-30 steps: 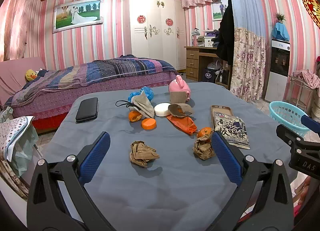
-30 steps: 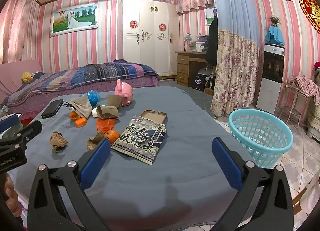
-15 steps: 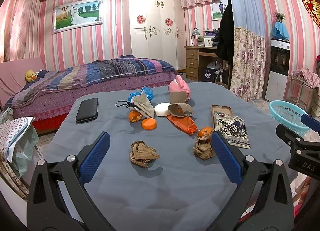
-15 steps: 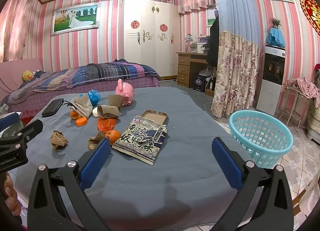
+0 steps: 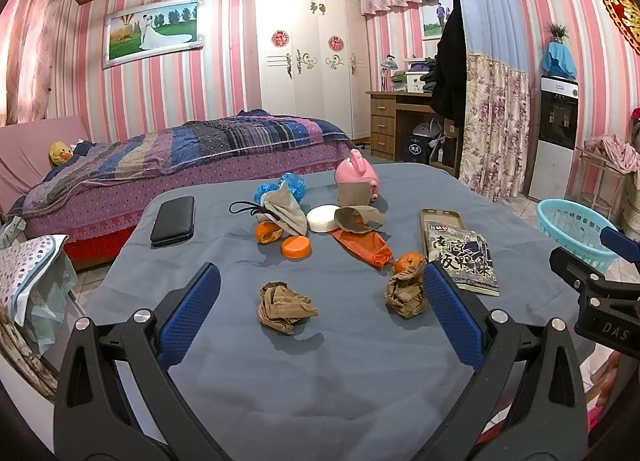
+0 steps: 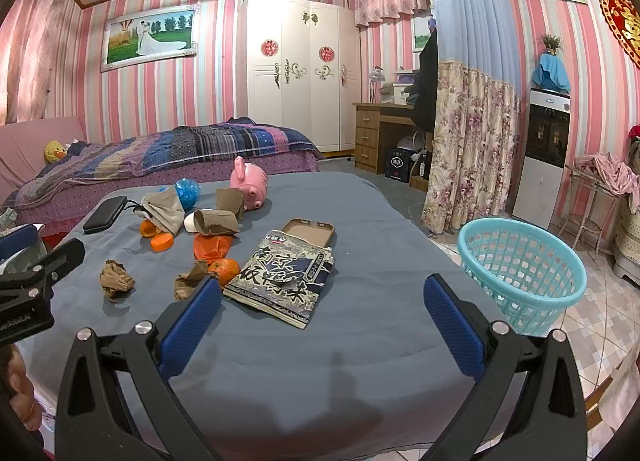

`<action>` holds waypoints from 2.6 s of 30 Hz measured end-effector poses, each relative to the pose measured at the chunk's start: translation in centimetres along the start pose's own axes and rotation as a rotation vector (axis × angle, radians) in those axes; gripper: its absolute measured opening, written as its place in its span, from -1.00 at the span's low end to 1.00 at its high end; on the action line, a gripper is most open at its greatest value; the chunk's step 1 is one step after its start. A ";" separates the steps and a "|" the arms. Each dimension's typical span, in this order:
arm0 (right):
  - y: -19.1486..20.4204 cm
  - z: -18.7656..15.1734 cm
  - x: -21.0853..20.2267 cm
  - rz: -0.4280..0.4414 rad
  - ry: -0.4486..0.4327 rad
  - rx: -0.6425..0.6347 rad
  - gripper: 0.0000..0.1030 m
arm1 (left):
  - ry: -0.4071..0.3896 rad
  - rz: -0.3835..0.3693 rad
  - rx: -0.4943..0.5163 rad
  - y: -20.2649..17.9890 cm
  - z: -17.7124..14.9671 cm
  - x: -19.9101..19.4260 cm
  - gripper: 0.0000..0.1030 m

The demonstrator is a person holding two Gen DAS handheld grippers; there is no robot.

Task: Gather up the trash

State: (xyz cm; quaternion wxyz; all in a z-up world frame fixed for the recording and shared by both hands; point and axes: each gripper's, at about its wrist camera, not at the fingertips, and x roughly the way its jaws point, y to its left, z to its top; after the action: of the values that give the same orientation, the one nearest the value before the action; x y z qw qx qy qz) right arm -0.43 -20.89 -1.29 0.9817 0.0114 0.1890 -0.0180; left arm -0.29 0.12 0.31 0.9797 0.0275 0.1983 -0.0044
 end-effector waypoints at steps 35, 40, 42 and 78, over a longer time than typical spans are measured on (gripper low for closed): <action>-0.1 0.1 -0.1 0.000 -0.002 0.005 0.92 | 0.002 -0.001 0.005 0.0 -0.2 0.0 0.90; -0.1 0.2 0.0 -0.014 0.002 -0.001 0.92 | 0.008 -0.002 0.010 0.0 -0.4 0.0 0.90; -0.3 0.2 0.1 -0.017 0.003 0.000 0.92 | 0.010 0.000 0.015 0.1 -0.4 0.1 0.90; 2.3 -1.5 8.5 -0.023 0.260 -0.011 0.92 | 0.379 -0.163 -0.081 5.7 -3.0 13.0 0.15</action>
State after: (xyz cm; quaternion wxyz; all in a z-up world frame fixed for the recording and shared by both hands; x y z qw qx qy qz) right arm 6.99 -18.81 -5.84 0.9488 0.0060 0.3147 -0.0265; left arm 10.60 6.00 -7.23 0.9216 -0.0278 0.3807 -0.0703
